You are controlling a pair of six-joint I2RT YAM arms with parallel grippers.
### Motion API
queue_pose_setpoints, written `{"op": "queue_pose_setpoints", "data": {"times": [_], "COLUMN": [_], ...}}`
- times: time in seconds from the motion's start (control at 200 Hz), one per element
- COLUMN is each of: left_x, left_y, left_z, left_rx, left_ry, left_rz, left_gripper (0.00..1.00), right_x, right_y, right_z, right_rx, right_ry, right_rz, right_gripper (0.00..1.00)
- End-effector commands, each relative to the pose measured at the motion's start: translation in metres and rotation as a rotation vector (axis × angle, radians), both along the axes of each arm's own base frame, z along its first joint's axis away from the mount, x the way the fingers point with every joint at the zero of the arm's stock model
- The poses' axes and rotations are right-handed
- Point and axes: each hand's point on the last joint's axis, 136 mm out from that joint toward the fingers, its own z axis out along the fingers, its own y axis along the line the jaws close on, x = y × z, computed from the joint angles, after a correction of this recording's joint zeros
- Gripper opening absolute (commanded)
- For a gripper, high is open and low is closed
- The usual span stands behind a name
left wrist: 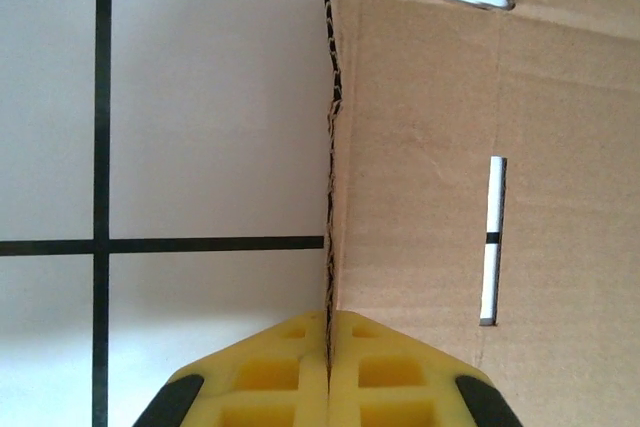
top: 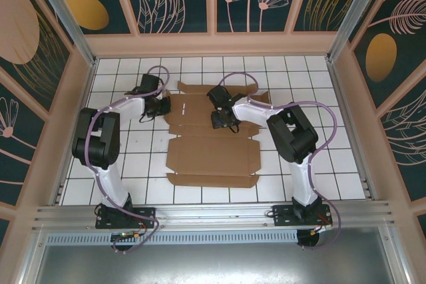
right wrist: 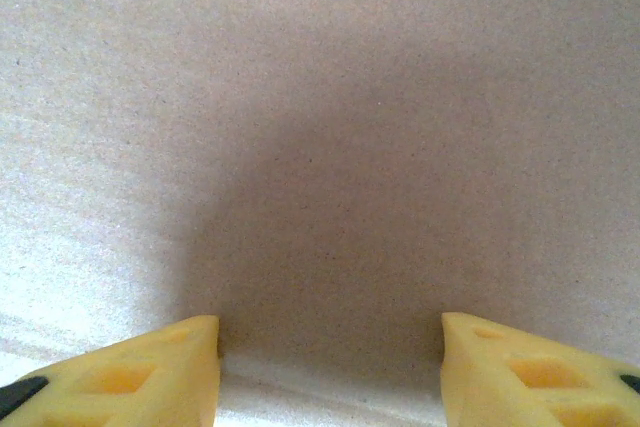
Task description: Fold the paper box
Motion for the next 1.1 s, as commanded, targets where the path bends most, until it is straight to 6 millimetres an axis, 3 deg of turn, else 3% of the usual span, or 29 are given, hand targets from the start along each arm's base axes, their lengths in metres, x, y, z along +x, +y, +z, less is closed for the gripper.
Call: {"op": "queue_pose_setpoints", "data": {"times": [0.0, 0.155, 0.3, 0.395, 0.475, 0.575, 0.701, 0.711, 0.781, 0.851, 1.001, 1.096], "left_x": [-0.007, -0.012, -0.025, -0.029, -0.027, -0.021, -0.015, -0.015, -0.019, -0.029, -0.057, -0.08], "left_y": [-0.016, -0.04, -0.064, -0.068, -0.071, -0.067, -0.035, -0.032, -0.023, -0.026, -0.035, -0.042], "left_z": [-0.004, 0.003, -0.004, -0.007, 0.007, 0.036, 0.067, 0.077, 0.097, 0.109, 0.119, 0.103], "left_rx": [0.16, 0.218, 0.168, 0.129, 0.107, 0.062, -0.077, -0.097, -0.182, -0.21, -0.292, -0.344], "left_ry": [0.007, -0.004, 0.026, 0.042, 0.015, -0.037, -0.068, -0.089, -0.121, -0.129, -0.112, -0.046], "left_rz": [-0.053, -0.077, -0.101, -0.087, -0.086, -0.069, 0.04, 0.048, 0.057, 0.012, -0.033, -0.052], "left_gripper": [0.05, 0.1, 0.14, 0.18, 0.23, 0.33, 0.43, 0.44, 0.51, 0.54, 0.57, 0.61], "right_x": [-0.072, -0.07, -0.069, -0.071, -0.071, -0.07, -0.067, -0.067, -0.067, -0.067, -0.068, -0.067], "right_y": [-0.023, -0.025, -0.025, -0.025, -0.024, -0.025, -0.025, -0.025, -0.024, -0.023, -0.024, -0.024], "right_z": [-0.082, -0.081, -0.083, -0.086, -0.085, -0.082, -0.078, -0.077, -0.075, -0.075, -0.074, -0.073], "right_rx": [-0.136, -0.152, -0.156, -0.154, -0.151, -0.148, -0.136, -0.134, -0.124, -0.117, -0.114, -0.111], "right_ry": [0.306, 0.3, 0.299, 0.31, 0.31, 0.304, 0.3, 0.3, 0.3, 0.304, 0.302, 0.301], "right_rz": [0.042, 0.038, 0.036, 0.036, 0.038, 0.04, 0.033, 0.032, 0.033, 0.033, 0.029, 0.026], "right_gripper": [0.56, 0.56, 0.56, 0.56, 0.56, 0.56, 0.56, 0.56, 0.56, 0.57, 0.57, 0.57]}}
